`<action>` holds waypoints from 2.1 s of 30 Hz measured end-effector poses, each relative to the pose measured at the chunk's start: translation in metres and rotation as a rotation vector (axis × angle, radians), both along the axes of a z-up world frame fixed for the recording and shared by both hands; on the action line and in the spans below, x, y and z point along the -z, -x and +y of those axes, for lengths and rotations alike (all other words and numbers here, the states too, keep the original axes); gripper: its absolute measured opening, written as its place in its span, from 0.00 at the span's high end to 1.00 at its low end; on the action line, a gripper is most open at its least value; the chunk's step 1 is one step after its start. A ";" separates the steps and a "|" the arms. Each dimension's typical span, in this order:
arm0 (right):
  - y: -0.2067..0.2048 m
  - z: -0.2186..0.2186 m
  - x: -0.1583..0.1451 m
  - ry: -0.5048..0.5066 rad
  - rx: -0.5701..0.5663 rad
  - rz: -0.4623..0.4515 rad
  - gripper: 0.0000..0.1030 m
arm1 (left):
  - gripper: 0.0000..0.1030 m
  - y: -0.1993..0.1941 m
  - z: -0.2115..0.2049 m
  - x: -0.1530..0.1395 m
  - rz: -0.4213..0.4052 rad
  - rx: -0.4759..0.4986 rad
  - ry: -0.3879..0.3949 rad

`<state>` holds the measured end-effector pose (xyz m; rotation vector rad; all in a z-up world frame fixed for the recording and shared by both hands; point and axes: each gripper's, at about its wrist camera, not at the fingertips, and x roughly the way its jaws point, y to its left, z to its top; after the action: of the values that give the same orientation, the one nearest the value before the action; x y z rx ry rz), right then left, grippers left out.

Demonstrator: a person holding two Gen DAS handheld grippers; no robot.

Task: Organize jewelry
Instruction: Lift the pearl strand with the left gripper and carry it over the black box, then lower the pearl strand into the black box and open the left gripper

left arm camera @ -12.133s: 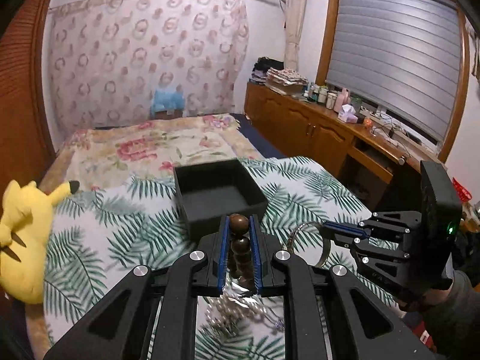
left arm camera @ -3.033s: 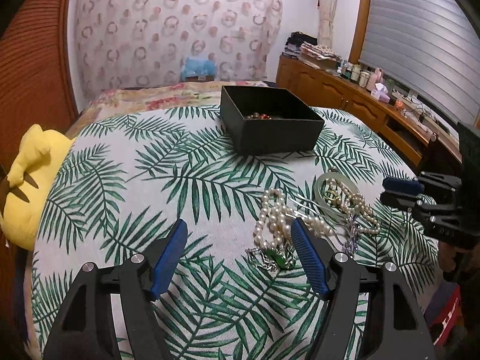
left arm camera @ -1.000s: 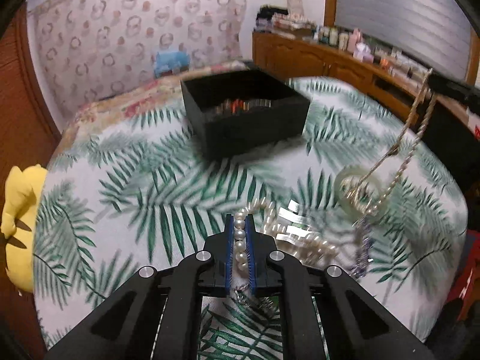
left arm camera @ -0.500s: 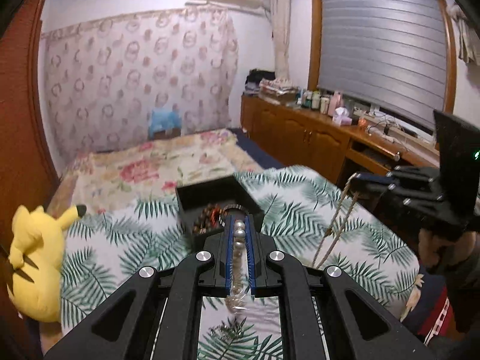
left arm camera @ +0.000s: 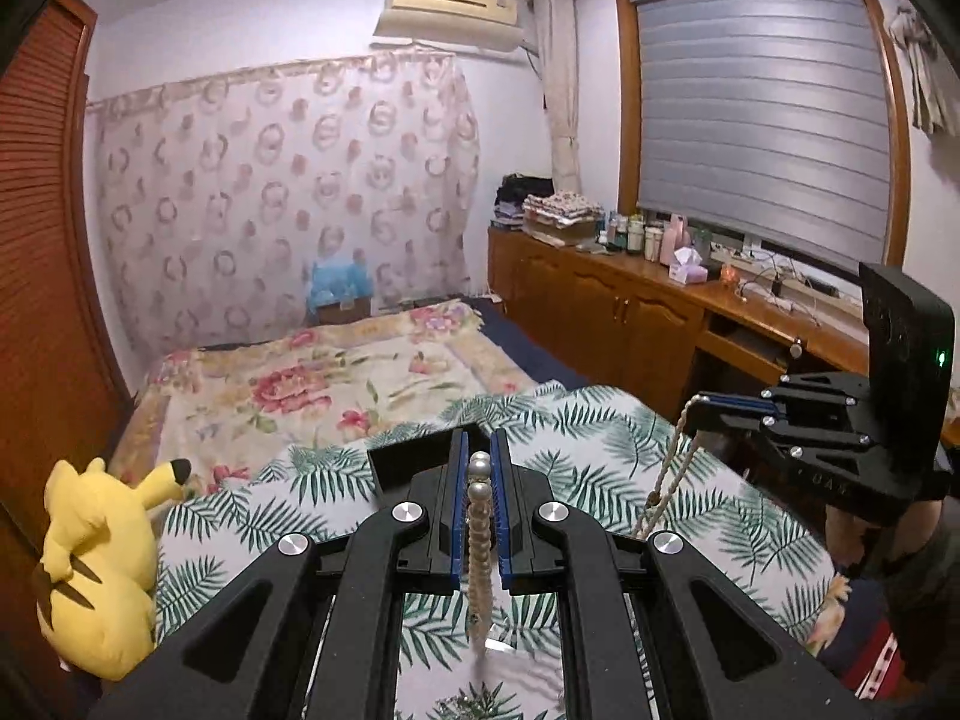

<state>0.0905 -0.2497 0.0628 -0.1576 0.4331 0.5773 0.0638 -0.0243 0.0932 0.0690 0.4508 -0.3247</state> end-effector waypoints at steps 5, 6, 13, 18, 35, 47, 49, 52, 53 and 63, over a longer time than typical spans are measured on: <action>-0.003 0.001 -0.010 -0.015 -0.005 -0.009 0.95 | 0.93 0.000 -0.004 -0.019 -0.042 -0.007 -0.001; -0.004 0.002 -0.011 -0.017 -0.006 -0.010 0.95 | 0.93 -0.001 -0.005 -0.022 -0.049 -0.008 -0.004; -0.014 0.009 -0.022 -0.014 -0.022 -0.023 0.95 | 0.93 -0.013 -0.006 -0.032 -0.061 -0.017 -0.017; -0.025 0.014 -0.032 -0.009 -0.033 -0.042 0.95 | 0.93 -0.025 -0.009 -0.037 -0.073 -0.015 -0.019; -0.100 0.037 -0.065 -0.021 -0.054 -0.071 0.95 | 0.93 -0.116 -0.006 -0.030 -0.041 -0.043 -0.003; -0.163 0.062 -0.054 -0.013 -0.072 -0.042 0.95 | 0.93 -0.165 0.004 0.030 0.068 -0.062 -0.016; -0.173 0.066 -0.042 -0.008 -0.076 -0.018 0.95 | 0.93 -0.168 0.007 0.041 0.090 -0.061 -0.010; -0.187 0.075 -0.016 0.010 -0.080 0.034 0.95 | 0.93 -0.169 0.009 0.067 0.147 -0.057 -0.001; -0.192 0.078 -0.005 0.017 -0.079 0.055 0.95 | 0.93 -0.169 0.010 0.076 0.166 -0.056 0.004; -0.215 0.092 0.063 0.032 -0.082 0.201 0.95 | 0.93 -0.166 0.012 0.116 0.249 -0.059 0.033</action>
<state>0.3052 -0.1578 0.0000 -0.1491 0.6337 0.6698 0.2299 -0.0124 -0.0225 -0.0170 0.6925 -0.2839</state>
